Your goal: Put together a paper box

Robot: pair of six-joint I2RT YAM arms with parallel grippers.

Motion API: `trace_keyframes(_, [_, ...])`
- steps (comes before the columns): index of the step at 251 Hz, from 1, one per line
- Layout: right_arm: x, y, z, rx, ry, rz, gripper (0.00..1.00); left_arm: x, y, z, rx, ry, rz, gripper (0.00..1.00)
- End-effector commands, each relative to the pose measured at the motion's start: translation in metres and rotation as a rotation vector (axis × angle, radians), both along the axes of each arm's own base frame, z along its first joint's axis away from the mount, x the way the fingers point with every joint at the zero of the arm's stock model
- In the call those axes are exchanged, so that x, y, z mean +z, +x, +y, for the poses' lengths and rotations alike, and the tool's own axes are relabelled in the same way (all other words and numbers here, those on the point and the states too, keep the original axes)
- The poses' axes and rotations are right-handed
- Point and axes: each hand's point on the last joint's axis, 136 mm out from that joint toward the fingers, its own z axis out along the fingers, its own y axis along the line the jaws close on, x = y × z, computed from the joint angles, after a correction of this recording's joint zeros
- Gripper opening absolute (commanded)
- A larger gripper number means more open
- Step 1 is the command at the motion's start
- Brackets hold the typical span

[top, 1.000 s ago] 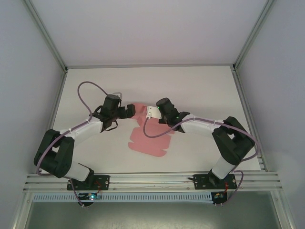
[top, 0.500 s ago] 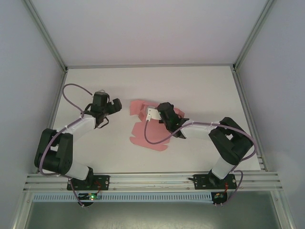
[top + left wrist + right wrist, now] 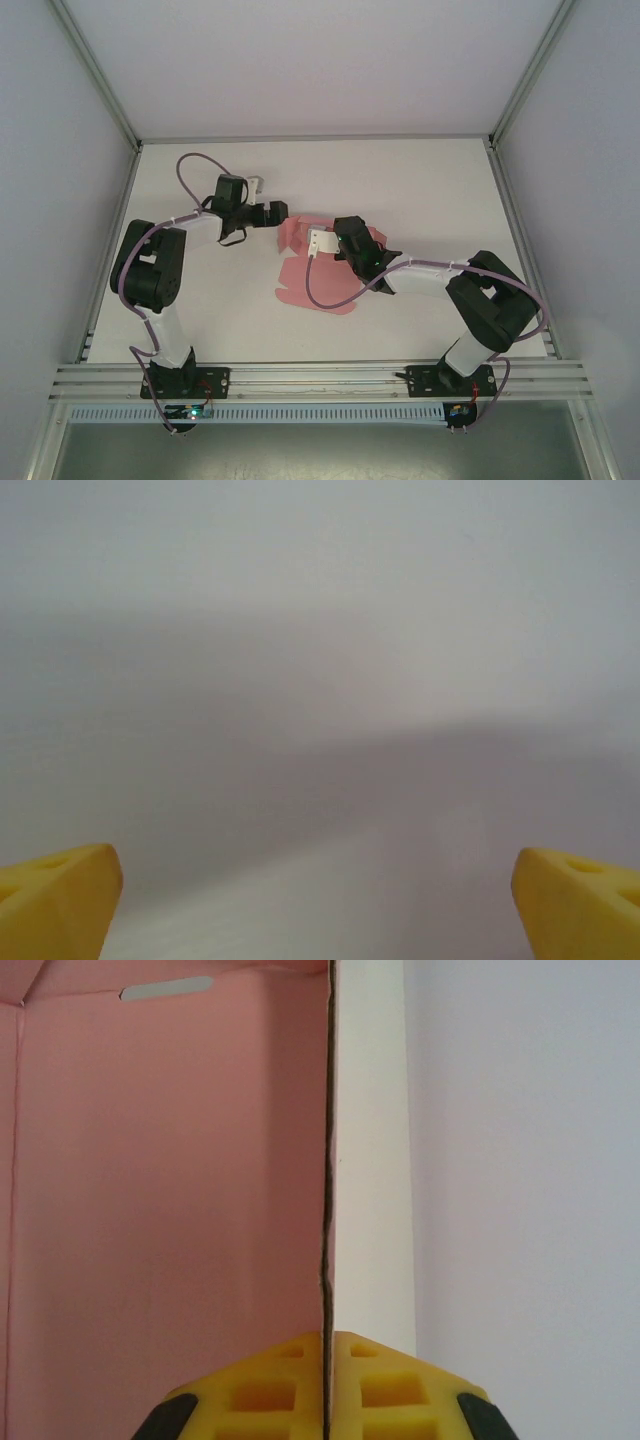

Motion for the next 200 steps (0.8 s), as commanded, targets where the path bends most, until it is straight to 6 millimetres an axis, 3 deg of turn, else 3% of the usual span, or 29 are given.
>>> trace_keyframes(1, [0.001, -0.004, -0.001, 0.007, 0.002, 0.001, 0.00, 0.011, -0.022, -0.024, -0.194, -0.068, -0.048, 1.00])
trace_keyframes(34, [0.000, -0.004, -0.003, -0.009, -0.004, 0.003, 0.00, 0.009, -0.044, -0.037, -0.274, -0.097, -0.038, 1.00])
trace_keyframes(92, [0.003, -0.007, -0.008, -0.012, -0.015, 0.001, 0.00, 0.004, -0.059, -0.030, -0.255, -0.044, -0.044, 1.00])
trace_keyframes(146, [-0.001, -0.015, -0.005, 0.011, -0.015, 0.016, 0.00, 0.013, -0.067, -0.044, -0.327, -0.086, -0.085, 1.00])
trace_keyframes(200, [-0.007, -0.019, -0.011, 0.000, -0.041, 0.030, 0.00, 0.015, -0.087, -0.054, -0.416, -0.090, -0.100, 0.95])
